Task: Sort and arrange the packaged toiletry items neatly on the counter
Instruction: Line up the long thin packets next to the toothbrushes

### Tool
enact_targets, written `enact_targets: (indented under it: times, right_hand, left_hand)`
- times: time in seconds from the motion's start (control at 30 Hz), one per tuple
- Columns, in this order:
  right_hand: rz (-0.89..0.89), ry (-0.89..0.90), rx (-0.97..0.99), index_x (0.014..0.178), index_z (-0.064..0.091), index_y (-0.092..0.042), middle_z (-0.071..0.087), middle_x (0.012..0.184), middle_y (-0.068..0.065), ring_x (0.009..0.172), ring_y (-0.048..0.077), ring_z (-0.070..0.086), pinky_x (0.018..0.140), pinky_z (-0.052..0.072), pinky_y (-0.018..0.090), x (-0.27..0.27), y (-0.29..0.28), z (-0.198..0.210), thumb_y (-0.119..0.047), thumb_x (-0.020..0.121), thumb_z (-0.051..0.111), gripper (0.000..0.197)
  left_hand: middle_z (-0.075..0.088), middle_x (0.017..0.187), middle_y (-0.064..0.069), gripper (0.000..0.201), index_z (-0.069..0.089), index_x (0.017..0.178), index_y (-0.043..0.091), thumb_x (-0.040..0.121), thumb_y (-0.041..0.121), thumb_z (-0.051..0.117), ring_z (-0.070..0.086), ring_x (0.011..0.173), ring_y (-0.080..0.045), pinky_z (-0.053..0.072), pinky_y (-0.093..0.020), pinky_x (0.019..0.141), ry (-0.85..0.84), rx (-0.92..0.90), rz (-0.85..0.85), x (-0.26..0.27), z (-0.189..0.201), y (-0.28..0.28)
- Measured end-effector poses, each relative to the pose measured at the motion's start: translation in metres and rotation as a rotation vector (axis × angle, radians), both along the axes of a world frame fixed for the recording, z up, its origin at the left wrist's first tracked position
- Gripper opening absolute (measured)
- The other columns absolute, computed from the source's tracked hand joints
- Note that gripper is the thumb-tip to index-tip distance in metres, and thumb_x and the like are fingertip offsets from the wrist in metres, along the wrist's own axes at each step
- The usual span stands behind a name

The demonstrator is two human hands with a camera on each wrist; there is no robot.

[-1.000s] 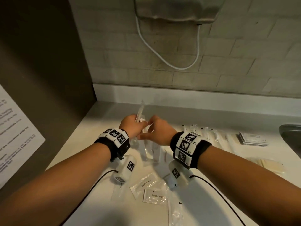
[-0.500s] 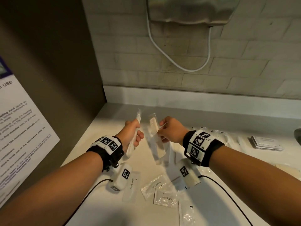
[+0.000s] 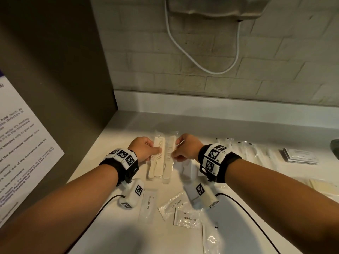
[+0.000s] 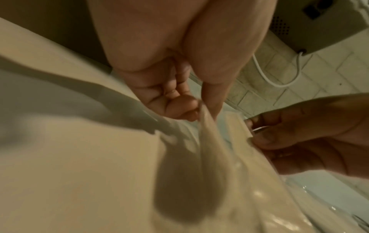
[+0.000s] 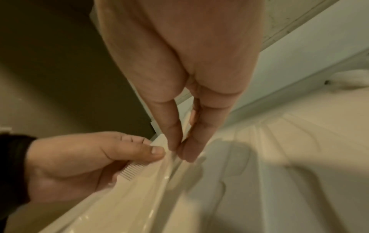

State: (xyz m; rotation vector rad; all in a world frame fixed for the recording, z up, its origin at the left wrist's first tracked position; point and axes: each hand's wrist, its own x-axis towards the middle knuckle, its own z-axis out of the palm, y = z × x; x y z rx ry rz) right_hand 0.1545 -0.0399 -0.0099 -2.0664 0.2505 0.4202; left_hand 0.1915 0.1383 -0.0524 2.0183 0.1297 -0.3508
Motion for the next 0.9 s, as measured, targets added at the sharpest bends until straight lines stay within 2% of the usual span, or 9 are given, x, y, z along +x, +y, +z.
enact_targets:
  times: [0.13,0.23,0.3,0.4,0.5,0.6,0.7,0.8,0.9]
  right_hand:
    - [0.047,0.006,-0.208,0.088,0.063,-0.002,0.075,0.094,0.019,0.072,0.022,0.068,0.083,0.059,0.042,-0.003,0.003,-0.004,-0.002,0.075,0.077,0.019]
    - [0.067,0.020,-0.324,0.105,0.067,0.003,0.076,0.096,0.018,0.073,0.021,0.067,0.086,0.059,0.040,-0.001,0.002,-0.005,-0.008,0.076,0.076,0.033]
    - [0.069,0.004,-0.388,0.110,0.060,0.004,0.074,0.099,0.017,0.082,0.026,0.072,0.082,0.059,0.036,-0.001,0.002,-0.005,-0.006,0.075,0.075,0.039]
    - [0.107,-0.107,-0.456,0.123,0.049,-0.005,0.064,0.112,0.012,0.100,0.028,0.065,0.075,0.052,0.029,-0.004,0.006,-0.006,-0.009,0.076,0.076,0.055]
    - [0.320,-0.237,-0.541,0.126,0.054,-0.017,0.059,0.121,0.007,0.109,0.025,0.056,0.088,0.051,0.034,-0.012,0.017,-0.005,-0.024,0.079,0.073,0.050]
    - [0.583,-0.292,-0.715,0.130,0.056,-0.024,0.054,0.126,0.005,0.117,0.025,0.046,0.095,0.045,0.040,-0.019,0.029,-0.004,-0.040,0.084,0.065,0.049]
    - [0.670,-0.212,-0.806,0.127,0.059,-0.023,0.054,0.126,0.005,0.116,0.027,0.047,0.096,0.046,0.041,-0.021,0.033,-0.005,-0.040,0.084,0.063,0.047]
    - [0.676,-0.168,-0.747,0.128,0.059,-0.027,0.054,0.127,0.004,0.117,0.026,0.050,0.098,0.047,0.045,-0.023,0.029,-0.004,-0.042,0.082,0.065,0.049]
    - [0.602,-0.228,-0.651,0.129,0.058,-0.030,0.057,0.128,0.001,0.113,0.023,0.055,0.097,0.048,0.045,-0.028,0.016,0.005,-0.049,0.081,0.065,0.052]
  left_hand:
    - [0.063,0.064,-0.011,0.032,0.060,0.087,0.010,0.071,0.015,0.087,0.052,0.044,-0.019,0.048,-0.030,0.051,0.000,0.072,-0.004,-0.003,-0.004,-0.006]
    - [0.061,0.063,-0.010,0.033,0.059,0.085,0.008,0.070,0.014,0.088,0.049,0.040,-0.017,0.047,-0.028,0.048,0.016,0.034,0.029,-0.004,-0.005,-0.006]
    - [0.060,0.062,-0.010,0.032,0.059,0.086,0.006,0.071,0.011,0.087,0.047,0.039,-0.016,0.046,-0.027,0.047,0.041,-0.007,0.033,-0.003,-0.004,-0.001]
    - [0.060,0.065,-0.011,0.027,0.060,0.088,0.006,0.073,0.006,0.083,0.048,0.043,-0.016,0.048,-0.028,0.049,0.036,-0.011,0.051,-0.001,-0.002,0.006]
    - [0.059,0.062,-0.009,0.024,0.062,0.088,0.007,0.075,0.006,0.082,0.047,0.041,-0.016,0.046,-0.025,0.044,-0.002,0.021,0.075,0.004,0.000,0.015]
    - [0.064,0.069,-0.013,0.029,0.062,0.092,0.005,0.073,0.010,0.084,0.050,0.044,-0.019,0.049,-0.029,0.052,-0.016,0.024,0.107,0.008,-0.001,0.024]
    - [0.068,0.077,-0.011,0.033,0.062,0.091,0.012,0.070,0.021,0.086,0.061,0.056,-0.023,0.059,-0.037,0.065,-0.033,0.151,0.070,0.009,-0.005,0.029]
    - [0.070,0.095,-0.009,0.036,0.063,0.092,0.017,0.068,0.030,0.087,0.069,0.085,-0.027,0.059,-0.042,0.084,-0.093,0.266,0.055,0.006,-0.009,0.032]
    - [0.063,0.122,-0.009,0.055,0.058,0.116,0.015,0.072,0.037,0.083,0.062,0.110,-0.026,0.051,-0.039,0.097,-0.116,0.446,-0.041,0.001,-0.004,0.030]
